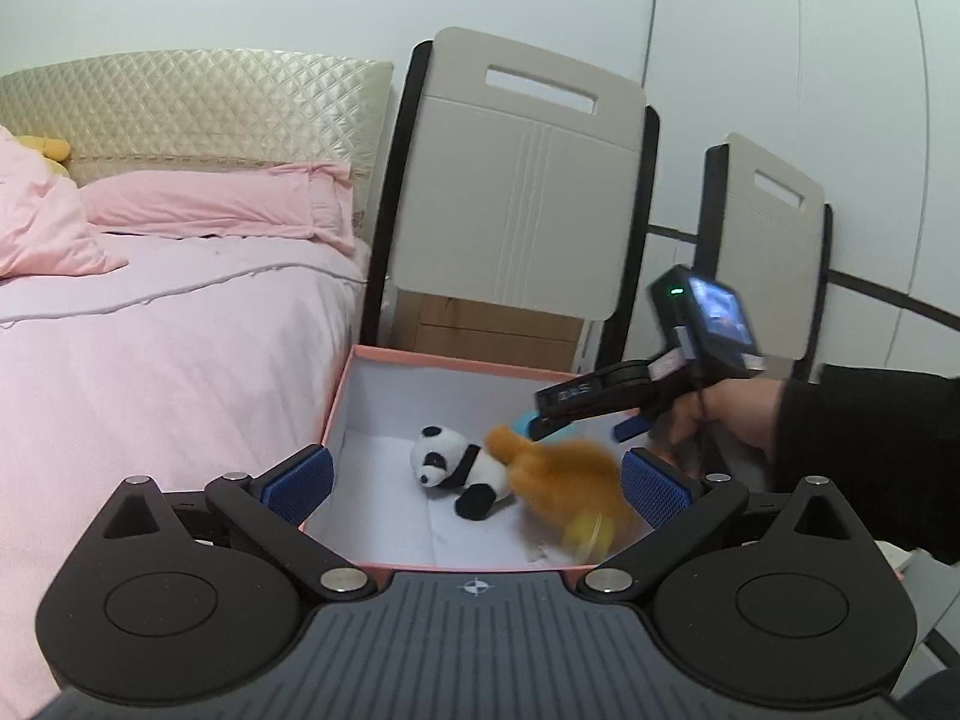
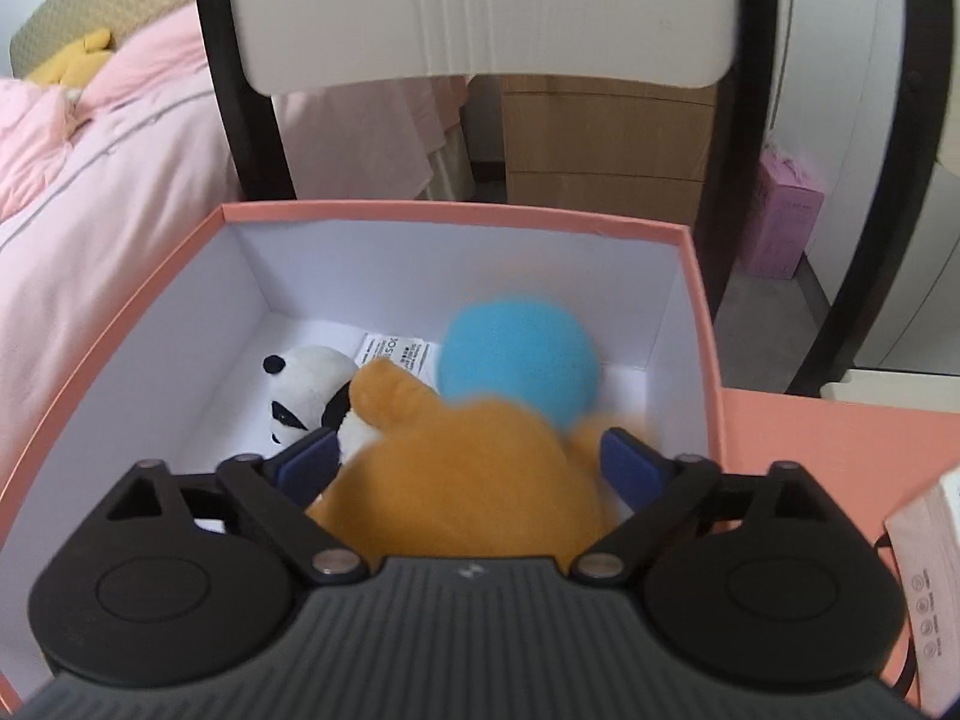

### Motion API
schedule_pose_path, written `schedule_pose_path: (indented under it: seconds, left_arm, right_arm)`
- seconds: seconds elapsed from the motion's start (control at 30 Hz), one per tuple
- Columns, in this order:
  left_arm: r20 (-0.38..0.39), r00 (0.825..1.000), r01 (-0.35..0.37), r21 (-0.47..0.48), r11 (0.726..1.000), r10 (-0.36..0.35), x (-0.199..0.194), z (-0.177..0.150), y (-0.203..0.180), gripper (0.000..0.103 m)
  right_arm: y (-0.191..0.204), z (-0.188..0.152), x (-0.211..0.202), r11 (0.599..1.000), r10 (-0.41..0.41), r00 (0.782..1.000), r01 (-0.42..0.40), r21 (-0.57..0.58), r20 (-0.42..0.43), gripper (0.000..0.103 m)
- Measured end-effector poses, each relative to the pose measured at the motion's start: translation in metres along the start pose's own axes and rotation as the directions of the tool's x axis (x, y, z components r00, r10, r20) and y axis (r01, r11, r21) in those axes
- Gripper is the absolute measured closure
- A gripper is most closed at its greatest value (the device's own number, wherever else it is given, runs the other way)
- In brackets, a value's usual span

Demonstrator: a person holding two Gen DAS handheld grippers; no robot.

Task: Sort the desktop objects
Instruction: 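Carry the orange bear into the pink box and open the right tool, then move the right tool to the white labeled package and grasp it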

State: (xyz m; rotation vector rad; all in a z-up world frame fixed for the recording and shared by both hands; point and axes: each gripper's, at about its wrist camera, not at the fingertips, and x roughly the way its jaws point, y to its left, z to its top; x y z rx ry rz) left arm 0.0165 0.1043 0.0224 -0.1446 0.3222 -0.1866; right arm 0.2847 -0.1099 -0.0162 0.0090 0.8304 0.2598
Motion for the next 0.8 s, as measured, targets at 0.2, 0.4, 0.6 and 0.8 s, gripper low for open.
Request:
schedule_pose_path:
  seconds: [0.2,0.4,0.6,0.8]
  left_arm:
    - [-0.003,1.0,-0.029,0.019,0.999,0.029,0.004,-0.001,-0.011,0.0]
    - [-0.008,0.999,-0.05,0.035,0.998,0.05,0.008,-0.005,-0.019,0.0]
    - [0.006,0.998,-0.067,0.031,0.997,0.067,0.009,-0.006,-0.024,0.0]
    - [0.005,0.998,-0.063,0.043,0.997,0.063,0.01,-0.01,-0.028,0.0]
  right_arm:
    - [-0.007,-0.021,-0.057,0.999,0.027,0.983,-0.034,0.035,0.179,0.004]
    - [-0.01,-0.047,-0.128,0.999,0.041,0.935,-0.047,0.01,0.353,0.004]
    - [-0.022,-0.1,-0.172,0.998,0.03,0.882,-0.051,0.033,0.47,0.0]
    - [-0.028,-0.13,-0.19,0.999,0.018,0.856,-0.04,0.03,0.516,0.0]
